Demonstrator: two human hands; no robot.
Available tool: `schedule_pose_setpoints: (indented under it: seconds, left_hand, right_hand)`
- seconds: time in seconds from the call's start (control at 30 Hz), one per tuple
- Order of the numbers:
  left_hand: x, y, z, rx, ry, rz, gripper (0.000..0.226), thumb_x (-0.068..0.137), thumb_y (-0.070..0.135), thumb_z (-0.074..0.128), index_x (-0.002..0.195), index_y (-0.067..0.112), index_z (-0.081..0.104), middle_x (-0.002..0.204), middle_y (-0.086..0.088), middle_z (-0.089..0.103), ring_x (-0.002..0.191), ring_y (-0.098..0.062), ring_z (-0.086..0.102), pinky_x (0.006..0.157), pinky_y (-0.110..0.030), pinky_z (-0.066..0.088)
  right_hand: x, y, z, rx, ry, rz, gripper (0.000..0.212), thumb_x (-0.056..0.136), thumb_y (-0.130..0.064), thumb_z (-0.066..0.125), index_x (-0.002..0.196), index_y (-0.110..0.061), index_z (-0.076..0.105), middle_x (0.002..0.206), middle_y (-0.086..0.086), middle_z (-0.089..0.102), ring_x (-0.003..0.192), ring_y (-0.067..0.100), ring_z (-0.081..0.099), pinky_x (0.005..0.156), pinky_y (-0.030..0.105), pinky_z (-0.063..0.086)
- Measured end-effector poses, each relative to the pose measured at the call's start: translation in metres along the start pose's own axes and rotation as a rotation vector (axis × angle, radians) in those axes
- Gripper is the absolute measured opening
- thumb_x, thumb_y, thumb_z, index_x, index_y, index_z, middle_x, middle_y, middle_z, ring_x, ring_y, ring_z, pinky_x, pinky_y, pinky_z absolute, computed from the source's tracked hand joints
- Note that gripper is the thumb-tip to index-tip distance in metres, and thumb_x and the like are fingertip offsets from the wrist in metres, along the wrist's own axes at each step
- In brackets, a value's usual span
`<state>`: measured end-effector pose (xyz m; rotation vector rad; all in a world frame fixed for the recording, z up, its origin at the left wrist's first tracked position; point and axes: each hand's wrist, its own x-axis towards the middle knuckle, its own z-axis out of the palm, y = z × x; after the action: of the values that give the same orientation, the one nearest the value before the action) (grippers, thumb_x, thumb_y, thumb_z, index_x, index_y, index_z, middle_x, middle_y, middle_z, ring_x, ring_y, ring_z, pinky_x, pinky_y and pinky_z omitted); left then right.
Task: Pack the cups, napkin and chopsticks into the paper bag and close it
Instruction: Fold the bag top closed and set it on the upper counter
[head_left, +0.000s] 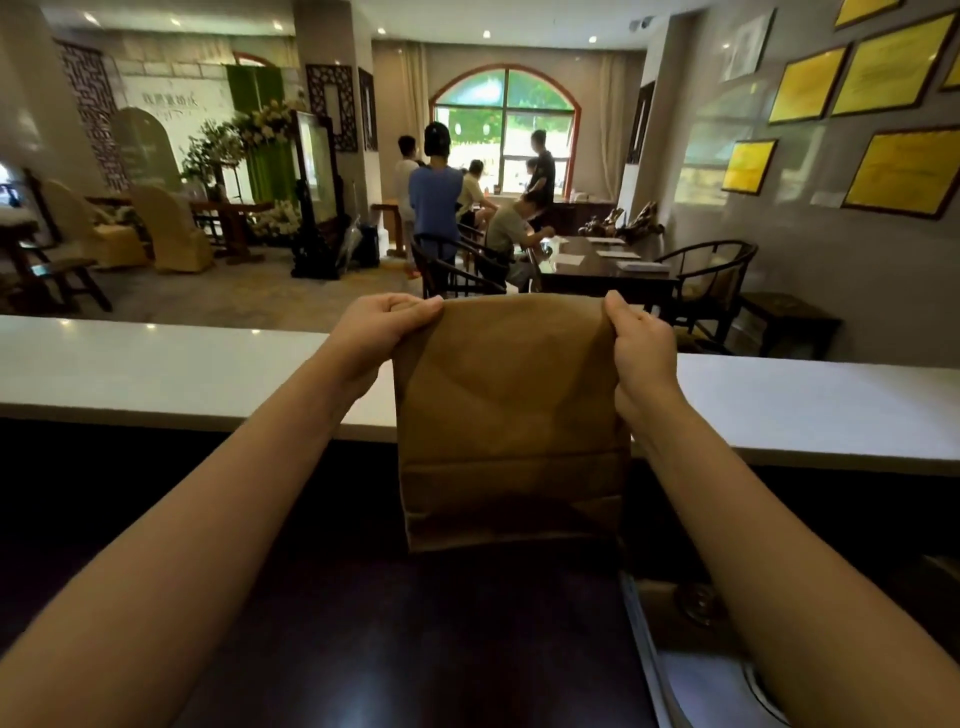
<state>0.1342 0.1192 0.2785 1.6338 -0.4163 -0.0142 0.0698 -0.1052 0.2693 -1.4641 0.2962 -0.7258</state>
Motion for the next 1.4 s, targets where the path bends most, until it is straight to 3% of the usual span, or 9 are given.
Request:
schedule_pose_setpoints:
  seconds: [0.03, 0.17, 0.3, 0.47, 0.57, 0.7, 0.93, 1.13, 1.4]
  left_hand:
    - [0.014, 0.013, -0.002, 0.024, 0.003, 0.012, 0.028, 0.078, 0.030, 0.067, 0.053, 0.021, 0.058, 0.054, 0.006, 0.058, 0.056, -0.008, 0.057, 0.058, -0.022, 0.045]
    - [0.065, 0.048, -0.009, 0.090, 0.007, 0.042, 0.025, 0.078, 0.035, 0.067, 0.057, 0.024, 0.061, 0.066, 0.005, 0.060, 0.069, -0.010, 0.057, 0.059, -0.022, 0.042]
    - [0.115, 0.054, -0.014, 0.118, -0.017, 0.054, 0.018, 0.079, 0.036, 0.066, 0.066, 0.024, 0.064, 0.076, 0.001, 0.061, 0.078, -0.014, 0.058, 0.063, -0.025, 0.043]
    - [0.173, 0.035, -0.021, 0.123, -0.015, 0.062, 0.022, 0.077, 0.037, 0.067, 0.059, 0.024, 0.066, 0.074, 0.002, 0.062, 0.078, -0.015, 0.058, 0.064, -0.026, 0.044]
    - [0.205, 0.018, -0.024, 0.138, -0.027, 0.042, 0.025, 0.075, 0.039, 0.068, 0.055, 0.026, 0.067, 0.068, 0.004, 0.062, 0.073, -0.014, 0.058, 0.063, -0.027, 0.044]
    - [0.234, -0.019, -0.030, 0.199, -0.089, 0.005, 0.019, 0.075, 0.045, 0.067, 0.064, 0.029, 0.068, 0.081, 0.000, 0.064, 0.085, -0.019, 0.059, 0.078, -0.035, 0.048]
    - [0.255, -0.044, -0.027, 0.207, -0.125, 0.061, 0.020, 0.081, 0.046, 0.059, 0.071, 0.029, 0.063, 0.078, 0.004, 0.061, 0.078, -0.014, 0.057, 0.061, -0.027, 0.043]
    - [0.266, -0.050, -0.022, 0.255, -0.180, 0.122, 0.021, 0.086, 0.043, 0.054, 0.083, 0.024, 0.064, 0.086, 0.002, 0.062, 0.083, -0.014, 0.058, 0.065, -0.025, 0.043]
    - [0.265, -0.046, -0.021, 0.294, -0.197, 0.107, 0.037, 0.087, 0.039, 0.053, 0.095, 0.004, 0.066, 0.088, -0.007, 0.060, 0.083, -0.017, 0.055, 0.070, -0.026, 0.043]
  right_hand:
    - [0.012, -0.012, 0.005, 0.019, -0.016, -0.003, 0.038, 0.093, -0.036, 0.048, 0.084, -0.004, 0.066, 0.072, 0.001, 0.038, 0.088, 0.024, 0.059, 0.074, 0.031, 0.045]
    - [0.061, -0.039, 0.027, 0.039, 0.024, -0.041, 0.045, 0.092, -0.035, 0.051, 0.093, 0.008, 0.062, 0.072, 0.006, 0.050, 0.077, 0.021, 0.048, 0.075, 0.033, 0.041]
    - [0.098, -0.042, 0.051, 0.018, 0.039, -0.046, 0.030, 0.092, -0.037, 0.049, 0.071, -0.020, 0.061, 0.073, -0.002, 0.053, 0.080, 0.016, 0.052, 0.075, 0.030, 0.043]
    - [0.138, -0.026, 0.079, 0.013, 0.077, -0.066, 0.037, 0.093, -0.035, 0.048, 0.068, -0.012, 0.061, 0.063, -0.003, 0.047, 0.065, 0.010, 0.048, 0.062, 0.025, 0.040]
    - [0.161, -0.008, 0.092, 0.020, 0.107, -0.038, 0.048, 0.093, -0.035, 0.048, 0.094, 0.011, 0.061, 0.067, 0.005, 0.047, 0.066, 0.018, 0.046, 0.063, 0.028, 0.039]
    - [0.175, 0.024, 0.104, -0.033, 0.108, 0.024, 0.044, 0.094, -0.038, 0.046, 0.094, 0.002, 0.063, 0.076, 0.021, 0.054, 0.077, 0.032, 0.055, 0.077, 0.035, 0.047]
    - [0.190, 0.044, 0.110, -0.094, 0.141, 0.004, 0.049, 0.094, -0.039, 0.046, 0.108, 0.006, 0.059, 0.101, 0.032, 0.057, 0.097, 0.037, 0.058, 0.091, 0.045, 0.048]
    - [0.200, 0.054, 0.106, -0.061, 0.151, 0.053, 0.028, 0.092, -0.039, 0.050, 0.104, -0.018, 0.065, 0.087, -0.008, 0.056, 0.079, 0.005, 0.048, 0.081, 0.030, 0.042]
    - [0.203, 0.058, 0.102, -0.082, 0.137, 0.049, 0.020, 0.092, -0.038, 0.051, 0.078, -0.027, 0.059, 0.085, -0.006, 0.057, 0.083, 0.012, 0.051, 0.076, 0.032, 0.043]
